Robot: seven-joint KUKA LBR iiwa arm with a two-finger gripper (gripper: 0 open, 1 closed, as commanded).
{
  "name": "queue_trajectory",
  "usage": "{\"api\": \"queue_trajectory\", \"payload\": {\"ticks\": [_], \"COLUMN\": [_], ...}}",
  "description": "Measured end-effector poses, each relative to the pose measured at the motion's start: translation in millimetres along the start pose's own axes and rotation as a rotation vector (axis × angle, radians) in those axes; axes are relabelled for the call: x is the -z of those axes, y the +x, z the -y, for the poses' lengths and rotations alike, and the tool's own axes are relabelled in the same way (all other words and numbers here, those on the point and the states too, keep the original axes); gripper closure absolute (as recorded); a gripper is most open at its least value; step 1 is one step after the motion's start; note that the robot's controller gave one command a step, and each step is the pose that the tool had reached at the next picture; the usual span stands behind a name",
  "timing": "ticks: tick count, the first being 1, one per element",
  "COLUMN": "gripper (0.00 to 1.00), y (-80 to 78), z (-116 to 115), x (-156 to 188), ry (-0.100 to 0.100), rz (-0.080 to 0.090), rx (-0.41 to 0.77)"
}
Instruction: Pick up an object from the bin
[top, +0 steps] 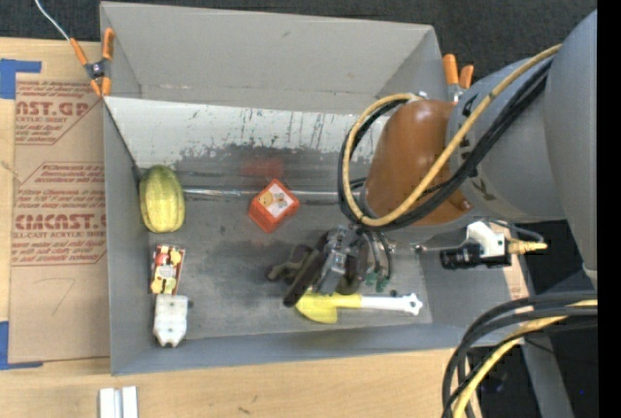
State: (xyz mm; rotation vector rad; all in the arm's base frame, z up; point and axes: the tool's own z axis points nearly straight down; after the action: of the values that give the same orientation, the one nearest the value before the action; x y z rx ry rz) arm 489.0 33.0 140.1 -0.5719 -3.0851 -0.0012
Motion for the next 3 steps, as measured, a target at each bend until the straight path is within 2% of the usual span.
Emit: {"api": "queue_trajectory", "payload": {"ticks": [1,2,3], "gripper": [1.00,1.00,1.00], "y": [-8.1,-7.9,-32.0], "z": [0.7,5.7,21.6], "x": [-21.2,17.4,46.3], "ry": [-0.005,0.001,-0.005], "rz": [0.012,-0.002,0.015], "rx": [0.016,0.019,0.011]}}
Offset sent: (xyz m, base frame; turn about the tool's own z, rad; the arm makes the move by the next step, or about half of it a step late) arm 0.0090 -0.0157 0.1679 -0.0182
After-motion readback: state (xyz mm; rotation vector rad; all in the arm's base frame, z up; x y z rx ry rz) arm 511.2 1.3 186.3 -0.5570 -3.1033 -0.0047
